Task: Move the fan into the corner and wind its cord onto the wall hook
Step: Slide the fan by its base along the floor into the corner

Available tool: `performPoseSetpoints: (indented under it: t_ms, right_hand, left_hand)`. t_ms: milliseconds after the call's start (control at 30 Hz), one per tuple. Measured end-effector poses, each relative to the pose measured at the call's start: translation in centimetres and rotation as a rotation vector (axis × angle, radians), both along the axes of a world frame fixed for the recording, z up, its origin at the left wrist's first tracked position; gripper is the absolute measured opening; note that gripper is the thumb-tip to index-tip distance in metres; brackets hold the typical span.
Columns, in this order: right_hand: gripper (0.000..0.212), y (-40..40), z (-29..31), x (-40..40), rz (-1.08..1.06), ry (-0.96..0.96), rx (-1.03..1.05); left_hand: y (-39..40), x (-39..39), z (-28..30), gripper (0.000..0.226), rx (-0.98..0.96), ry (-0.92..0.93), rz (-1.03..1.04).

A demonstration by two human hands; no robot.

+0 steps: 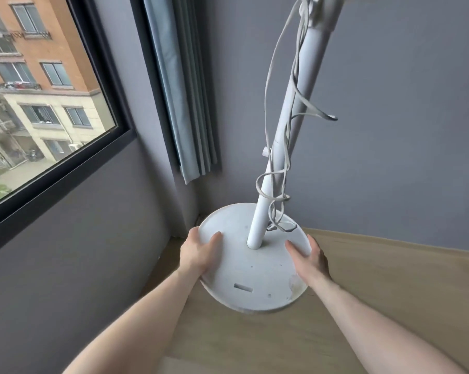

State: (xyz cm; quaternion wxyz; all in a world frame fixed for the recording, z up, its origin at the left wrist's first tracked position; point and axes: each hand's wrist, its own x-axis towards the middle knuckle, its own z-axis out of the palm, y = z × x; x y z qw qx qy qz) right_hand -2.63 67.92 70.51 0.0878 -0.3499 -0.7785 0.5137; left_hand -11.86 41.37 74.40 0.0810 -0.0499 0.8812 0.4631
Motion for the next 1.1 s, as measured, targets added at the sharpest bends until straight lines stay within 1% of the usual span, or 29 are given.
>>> performPoseSetpoints:
  t_ms: [67, 133, 167, 400, 500, 633, 700, 767, 900, 1000, 1100]
  right_hand:
    - [0.073, 2.6, 0.3, -0.4, -0.022, 0.006, 0.019]
    - [0.059, 5.6, 1.0, -1.1, -0.073, 0.032, 0.038]
    - [0.056, 6.8, 1.1, -1.3, -0.097, 0.032, 0.038]
    - [0.066, 18.0, 2.1, -3.1, -0.232, 0.031, 0.031]
    - [0.081, 22.6, 2.3, -2.6, -0.276, 0.012, -0.004]
    - [0.076, 29.0, 2.7, -2.2, -0.298, 0.003, -0.008]
    - [0.079, 32.4, 2.7, -1.6, -0.300, -0.008, 0.005]
    - [0.081, 36.1, 2.6, -1.0, -0.293, -0.022, 0.015]
    - [0.077, 43.4, 3.0, 0.9, -0.267, -0.041, 0.019]
    - [0.076, 47.8, 3.4, 1.9, -0.262, -0.042, 0.014]
    - [0.070, 51.0, 3.7, 2.4, -0.260, -0.033, 0.021]
  left_hand:
    - [3.0, -1.2, 0.3, 0.043, 0.010, 0.009, -0.040]
    - [6.8, -3.0, 0.7, 0.045, 0.035, 0.012, -0.082]
    - [8.2, -3.6, 0.8, 0.046, 0.046, 0.005, -0.101]
    - [20.5, -8.1, 1.7, 0.048, 0.043, -0.018, -0.213]
    - [25.7, -8.6, 1.7, 0.051, 0.036, -0.038, -0.245]
    - [32.6, -8.8, 2.0, 0.052, 0.042, -0.041, -0.269]
    - [36.0, -8.4, 1.9, 0.052, 0.046, -0.044, -0.261]
    - [39.3, -7.6, 1.8, 0.051, 0.054, -0.050, -0.247]
    - [46.2, -5.2, 1.6, 0.050, 0.071, -0.069, -0.220]
    - [50.7, -4.0, 1.8, 0.050, 0.078, -0.078, -0.215]
    - [54.1, -3.5, 2.1, 0.051, 0.073, -0.082, -0.210]
